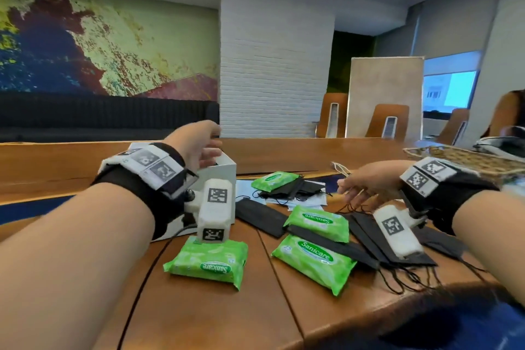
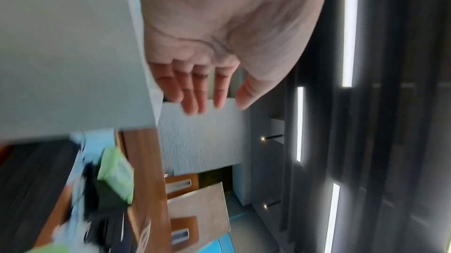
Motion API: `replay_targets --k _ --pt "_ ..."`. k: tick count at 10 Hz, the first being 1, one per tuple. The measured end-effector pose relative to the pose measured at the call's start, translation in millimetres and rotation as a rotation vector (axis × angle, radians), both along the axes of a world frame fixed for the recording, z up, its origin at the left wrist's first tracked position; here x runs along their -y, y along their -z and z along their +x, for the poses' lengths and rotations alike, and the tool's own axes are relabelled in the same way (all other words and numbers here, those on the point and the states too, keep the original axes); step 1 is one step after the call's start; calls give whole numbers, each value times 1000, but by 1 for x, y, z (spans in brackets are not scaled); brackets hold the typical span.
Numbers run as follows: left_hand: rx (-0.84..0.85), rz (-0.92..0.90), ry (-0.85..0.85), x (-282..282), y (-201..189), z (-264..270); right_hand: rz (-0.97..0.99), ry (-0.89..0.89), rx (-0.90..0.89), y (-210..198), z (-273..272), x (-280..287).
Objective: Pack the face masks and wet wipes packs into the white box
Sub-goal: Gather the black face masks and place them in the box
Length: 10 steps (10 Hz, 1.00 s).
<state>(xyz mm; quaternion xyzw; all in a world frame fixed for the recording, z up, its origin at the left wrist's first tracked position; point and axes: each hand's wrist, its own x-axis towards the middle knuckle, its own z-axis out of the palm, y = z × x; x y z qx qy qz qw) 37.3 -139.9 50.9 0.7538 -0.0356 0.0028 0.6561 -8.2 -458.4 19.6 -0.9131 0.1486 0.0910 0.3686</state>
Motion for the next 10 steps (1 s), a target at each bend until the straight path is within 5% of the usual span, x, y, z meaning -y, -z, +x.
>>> replay_targets --k 1,4,10 --pt "-225 72 255 44 18 -13 -151 66 -43 7 -9 21" --pt "-387 549 336 119 81 0 -530 110 -192 20 -15 60" --pt "-295 601 298 151 107 33 -859 15 -384 60 14 93"
